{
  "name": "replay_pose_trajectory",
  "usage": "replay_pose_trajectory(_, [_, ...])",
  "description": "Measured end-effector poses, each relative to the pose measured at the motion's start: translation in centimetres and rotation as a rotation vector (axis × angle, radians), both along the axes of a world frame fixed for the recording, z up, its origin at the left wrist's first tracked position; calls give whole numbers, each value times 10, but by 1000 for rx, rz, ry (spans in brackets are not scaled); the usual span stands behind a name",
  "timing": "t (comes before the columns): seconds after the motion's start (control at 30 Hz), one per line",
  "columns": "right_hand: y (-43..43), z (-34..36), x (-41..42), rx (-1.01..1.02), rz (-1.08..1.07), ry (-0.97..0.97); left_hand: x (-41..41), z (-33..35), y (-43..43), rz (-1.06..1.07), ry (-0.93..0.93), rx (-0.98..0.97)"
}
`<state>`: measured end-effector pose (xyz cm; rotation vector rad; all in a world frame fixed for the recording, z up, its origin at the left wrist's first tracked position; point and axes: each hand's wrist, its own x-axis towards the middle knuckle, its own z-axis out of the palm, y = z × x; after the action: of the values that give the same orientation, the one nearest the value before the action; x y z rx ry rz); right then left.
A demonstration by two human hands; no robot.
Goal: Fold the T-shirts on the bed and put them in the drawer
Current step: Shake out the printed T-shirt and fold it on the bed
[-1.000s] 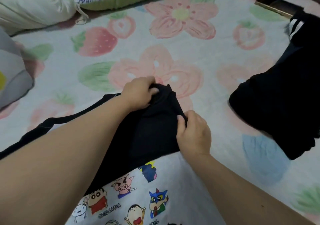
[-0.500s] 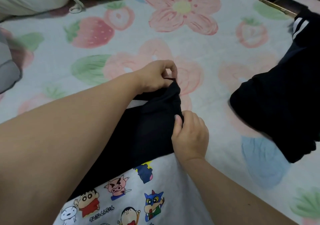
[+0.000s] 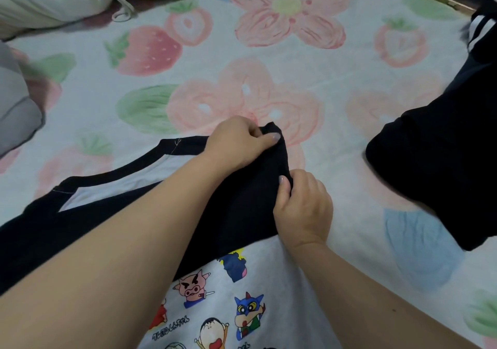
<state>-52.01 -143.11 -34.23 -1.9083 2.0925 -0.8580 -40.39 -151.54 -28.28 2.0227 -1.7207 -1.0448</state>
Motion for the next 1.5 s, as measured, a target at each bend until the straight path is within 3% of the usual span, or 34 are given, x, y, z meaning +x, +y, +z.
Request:
replay_pose_trajectory(0.2, [0, -1, 0, -11, 6, 8, 0, -9, 2, -10, -199, -228])
replay_pose_trajectory(0.33, [-1, -2, 0, -26, 0, 19, 8, -13, 1, 10, -336, -257])
replay_pose_trajectory(0.43, [-1, -2, 0, -25, -3, 22, 9, -11, 1, 104, -295, -165])
replay_pose_trajectory(0.53, [-1, -2, 0, -27, -7, 37, 7, -4, -4, 17, -122, -48])
replay_pose_trajectory(0.6, [-1, -2, 0, -29, -1, 37, 1, -4, -7, -14, -56, -70])
replay_pose_trajectory(0.7, [-1, -4, -2, -16, 6, 36, 2, -6, -3, 70, -120, -203])
replay_pose_trajectory(0.8, [-2, -5, -2, 1, 11, 33, 28, 2, 36, 242, -210, -524])
replay_pose_trajectory(0.87, [-2, -5, -3, 13, 20, 31, 34, 5, 87, 143, -268, -625])
replay_pose_trajectory(0.97, [-3, -6, -4, 7, 21, 34, 28, -12, 152, -251, -349, -201])
replay_pose_trajectory(1.23, [-1, 2, 1, 46, 11, 63, 177, -31, 228, 356, -699, 109])
replay_pose_trajectory(1.3, [0, 4, 0, 61, -2, 74, 195, -17, 235, 375, -728, 153])
replay_pose_trajectory(1.4, [0, 6, -1, 97, -8, 79, 200, 0, 211, 397, -747, -13])
replay_pose_trajectory(1.5, [-4, 14, 0, 192, -21, 63, 197, 5, 190, 300, -815, 27])
